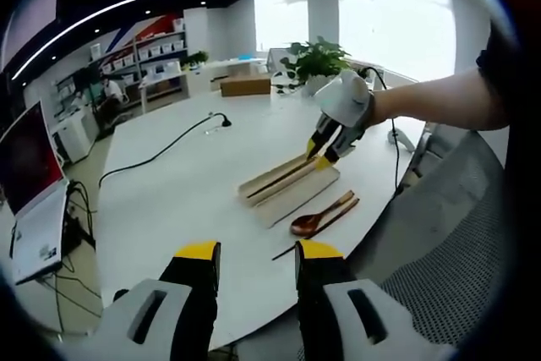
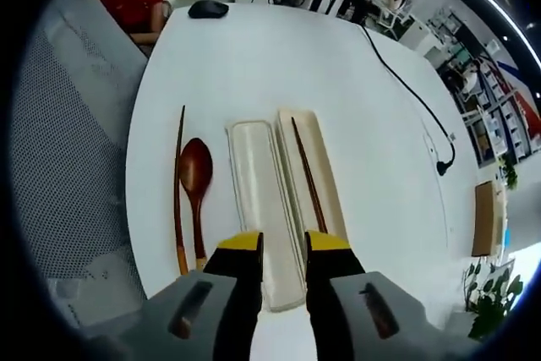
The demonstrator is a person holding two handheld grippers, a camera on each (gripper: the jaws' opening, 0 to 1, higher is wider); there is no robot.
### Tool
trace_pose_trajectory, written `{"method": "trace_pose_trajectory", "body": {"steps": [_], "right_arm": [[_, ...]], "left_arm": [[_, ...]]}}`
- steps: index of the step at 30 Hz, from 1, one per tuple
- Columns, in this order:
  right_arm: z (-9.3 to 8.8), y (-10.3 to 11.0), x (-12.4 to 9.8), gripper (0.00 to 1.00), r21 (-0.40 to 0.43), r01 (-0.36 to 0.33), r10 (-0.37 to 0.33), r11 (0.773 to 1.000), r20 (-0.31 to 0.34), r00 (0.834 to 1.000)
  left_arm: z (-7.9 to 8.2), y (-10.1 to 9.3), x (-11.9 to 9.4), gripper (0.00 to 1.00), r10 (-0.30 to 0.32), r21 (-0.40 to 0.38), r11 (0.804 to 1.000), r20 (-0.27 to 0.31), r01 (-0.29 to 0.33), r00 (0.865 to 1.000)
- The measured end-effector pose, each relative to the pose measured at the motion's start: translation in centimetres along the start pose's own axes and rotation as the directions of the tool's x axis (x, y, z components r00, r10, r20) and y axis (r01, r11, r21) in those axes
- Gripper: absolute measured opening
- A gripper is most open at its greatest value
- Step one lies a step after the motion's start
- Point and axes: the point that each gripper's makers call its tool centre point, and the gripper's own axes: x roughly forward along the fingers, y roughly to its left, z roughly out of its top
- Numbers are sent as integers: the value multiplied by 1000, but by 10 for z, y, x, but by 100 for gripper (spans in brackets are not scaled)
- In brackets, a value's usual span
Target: Arrange the utensils inside the cutlery case until each visible utensil rests in its matching compartment.
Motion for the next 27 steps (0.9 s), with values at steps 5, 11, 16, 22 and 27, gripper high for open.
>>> {"method": "trace_pose_trajectory", "body": {"steps": [5,11,16,22,27], "right_arm": [[1,4,-7,16,11,7,-7,1000,12,1000],[2,10,-14,16,18,15,-15,1000,18,1000],[1,20,-17,16,16,6,-6,1000,16,1000],[2,32,-17,16,52,-23,21,998,37,999],[2,40,-17,16,55,-40,38,998,42,998]], "left_arm": [[2,1,-1,36,5,-1,1000,12,-5,1000],[3,0,-2,36,8,8,1000,18,-8,1000],[4,0,-3,36,8,10,1000,25,-8,1000],[5,1,-4,36,16,10,1000,34,-17,999],[5,1,-4,35,18,16,1000,36,-19,999]]}}
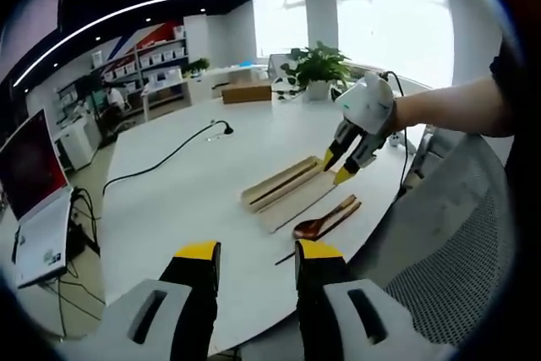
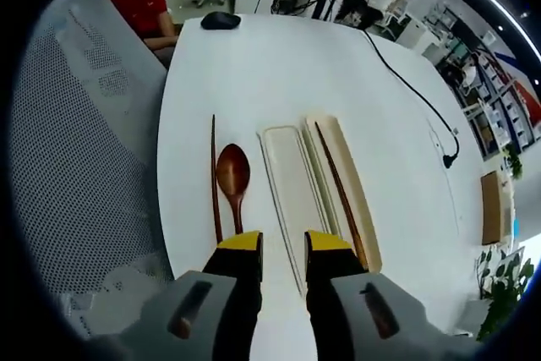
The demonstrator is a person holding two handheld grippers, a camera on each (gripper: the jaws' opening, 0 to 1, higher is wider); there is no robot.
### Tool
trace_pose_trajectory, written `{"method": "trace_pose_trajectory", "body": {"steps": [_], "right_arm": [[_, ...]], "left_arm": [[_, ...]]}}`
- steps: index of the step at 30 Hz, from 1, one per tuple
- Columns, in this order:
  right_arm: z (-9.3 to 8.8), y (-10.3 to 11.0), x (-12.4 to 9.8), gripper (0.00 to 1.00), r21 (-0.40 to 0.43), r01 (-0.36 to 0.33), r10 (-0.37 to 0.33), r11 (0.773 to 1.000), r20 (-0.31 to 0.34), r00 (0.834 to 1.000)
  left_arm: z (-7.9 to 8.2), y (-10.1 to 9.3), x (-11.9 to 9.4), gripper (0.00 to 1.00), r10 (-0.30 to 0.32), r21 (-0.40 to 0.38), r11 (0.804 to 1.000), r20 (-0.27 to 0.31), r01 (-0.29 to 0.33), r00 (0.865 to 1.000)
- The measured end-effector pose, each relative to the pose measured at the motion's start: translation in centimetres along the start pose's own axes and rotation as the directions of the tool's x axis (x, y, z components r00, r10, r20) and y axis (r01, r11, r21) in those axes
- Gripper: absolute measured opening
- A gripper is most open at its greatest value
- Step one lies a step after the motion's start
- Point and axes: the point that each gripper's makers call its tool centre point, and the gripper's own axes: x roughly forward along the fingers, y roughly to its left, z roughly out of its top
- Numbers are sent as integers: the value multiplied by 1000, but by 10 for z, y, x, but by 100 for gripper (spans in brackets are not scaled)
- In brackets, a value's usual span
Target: Arrange the utensils inside the cutlery case until each visible utensil rests in its matching compartment.
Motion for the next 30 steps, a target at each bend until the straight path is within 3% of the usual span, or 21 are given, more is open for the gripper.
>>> {"method": "trace_pose_trajectory", "body": {"steps": [16,30], "right_arm": [[-2,34,19,16,-11,-106,106,994,-17,994],[0,50,28,16,-3,-171,171,985,-16,985]], "left_arm": [[1,0,-1,35,1,4,1000,3,-1,1000],[0,0,0,35,2,1,1000,3,-2,1000]]}}
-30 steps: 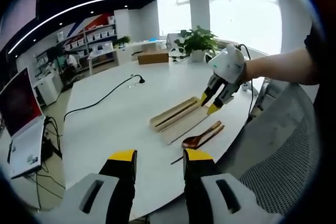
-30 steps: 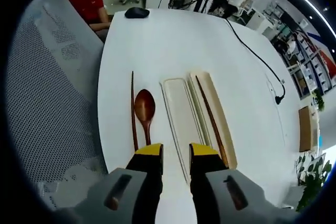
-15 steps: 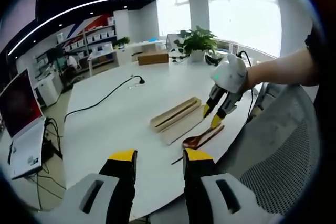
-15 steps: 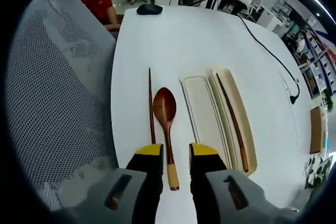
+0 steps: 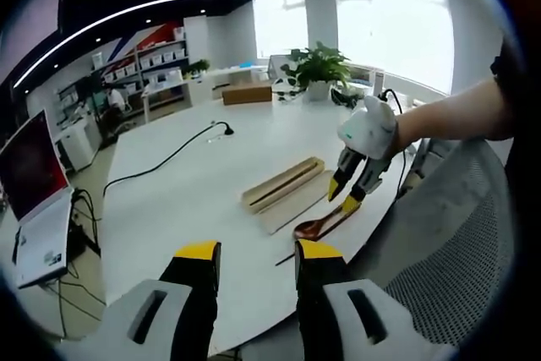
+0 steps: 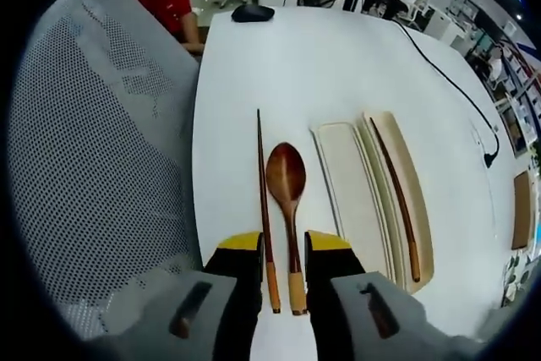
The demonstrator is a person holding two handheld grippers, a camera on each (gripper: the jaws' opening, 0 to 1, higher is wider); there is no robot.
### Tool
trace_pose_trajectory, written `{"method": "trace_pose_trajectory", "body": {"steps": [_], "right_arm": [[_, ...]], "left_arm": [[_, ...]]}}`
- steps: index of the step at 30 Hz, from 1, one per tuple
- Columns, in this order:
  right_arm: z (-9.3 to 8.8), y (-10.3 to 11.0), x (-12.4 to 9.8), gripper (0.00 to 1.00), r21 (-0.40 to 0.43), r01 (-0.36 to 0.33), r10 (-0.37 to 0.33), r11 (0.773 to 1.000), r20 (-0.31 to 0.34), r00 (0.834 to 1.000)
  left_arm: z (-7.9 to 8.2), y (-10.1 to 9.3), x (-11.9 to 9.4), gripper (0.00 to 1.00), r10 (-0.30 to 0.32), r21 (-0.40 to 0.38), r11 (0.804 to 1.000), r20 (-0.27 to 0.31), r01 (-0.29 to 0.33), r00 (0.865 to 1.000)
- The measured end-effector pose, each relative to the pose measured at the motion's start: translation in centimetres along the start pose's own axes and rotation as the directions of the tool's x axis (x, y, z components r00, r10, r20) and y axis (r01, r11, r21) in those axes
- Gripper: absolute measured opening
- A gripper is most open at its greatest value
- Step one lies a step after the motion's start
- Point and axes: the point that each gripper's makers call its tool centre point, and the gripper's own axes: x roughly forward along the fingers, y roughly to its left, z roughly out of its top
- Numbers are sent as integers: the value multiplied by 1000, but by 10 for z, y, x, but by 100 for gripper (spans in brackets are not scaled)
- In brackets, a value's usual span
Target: Arrange the utensils inside the cutlery case until each visible utensil rests in its matching compartment.
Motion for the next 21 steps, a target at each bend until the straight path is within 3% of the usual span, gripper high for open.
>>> {"method": "trace_pose_trajectory", "body": {"steps": [8,13,21], "right_arm": [[0,5,8,16,6,-31,31,999,-2,1000],[0,14,16,17,31,-85,85,996,-1,996],[-2,14,27,13,34,-86,87,996,-14,996]], "left_arm": [[-1,-1,0,35,-5,0,1000,-3,5,1000],[-1,-1,1,35,-5,0,1000,-5,5,1000],[-1,-1,1,35,-7,0,1000,-7,7,1000]]}}
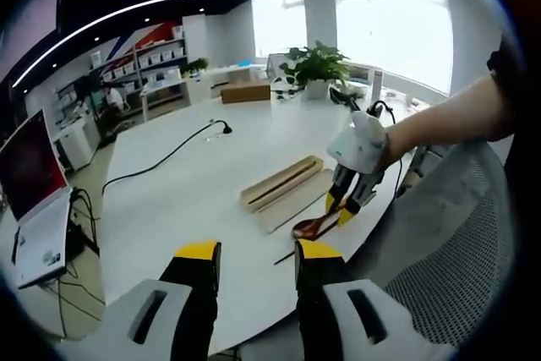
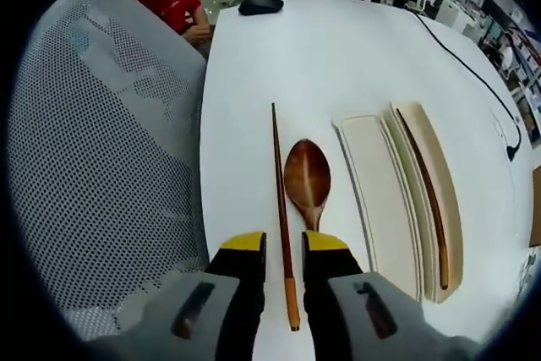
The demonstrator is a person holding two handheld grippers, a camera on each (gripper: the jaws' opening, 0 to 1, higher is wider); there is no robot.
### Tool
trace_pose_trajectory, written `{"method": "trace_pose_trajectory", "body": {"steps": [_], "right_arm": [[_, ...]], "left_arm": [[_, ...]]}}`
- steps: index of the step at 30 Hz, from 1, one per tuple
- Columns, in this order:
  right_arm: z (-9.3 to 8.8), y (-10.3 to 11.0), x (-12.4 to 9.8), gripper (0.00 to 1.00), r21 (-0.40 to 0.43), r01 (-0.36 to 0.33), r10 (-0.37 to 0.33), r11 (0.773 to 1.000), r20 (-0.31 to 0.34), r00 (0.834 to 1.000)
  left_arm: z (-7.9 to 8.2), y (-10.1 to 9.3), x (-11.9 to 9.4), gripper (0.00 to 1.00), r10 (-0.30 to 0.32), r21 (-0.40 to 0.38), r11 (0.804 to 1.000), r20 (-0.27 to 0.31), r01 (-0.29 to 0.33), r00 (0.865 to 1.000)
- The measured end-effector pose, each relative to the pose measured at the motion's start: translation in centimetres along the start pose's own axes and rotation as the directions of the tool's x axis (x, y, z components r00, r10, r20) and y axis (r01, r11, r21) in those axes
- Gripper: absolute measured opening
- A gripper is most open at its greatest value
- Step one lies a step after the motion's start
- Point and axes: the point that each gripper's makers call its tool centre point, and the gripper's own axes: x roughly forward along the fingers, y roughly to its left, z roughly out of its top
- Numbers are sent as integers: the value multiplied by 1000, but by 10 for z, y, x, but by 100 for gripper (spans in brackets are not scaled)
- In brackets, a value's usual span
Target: Arrange the utensils inside the cutlery case until each visible utensil rests in its matching compartment.
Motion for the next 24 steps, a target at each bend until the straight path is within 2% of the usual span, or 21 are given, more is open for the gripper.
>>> {"method": "trace_pose_trajectory", "body": {"steps": [3,13,16,24], "right_arm": [[-1,5,3,14,-7,-19,19,1000,-8,1000],[0,1,8,14,-29,-3,2,1000,-20,1000],[-5,2,11,15,-18,-10,9,1000,-56,998],[-7,2,12,14,-49,-3,-1,999,-68,998]], "left_arm": [[0,0,0,35,2,0,1000,-3,-2,1000],[-3,1,1,35,3,-2,1000,-15,-3,1000],[-4,2,1,35,12,2,1000,-18,-12,1000],[-4,4,0,35,25,-2,1000,-15,-26,1000]]}}
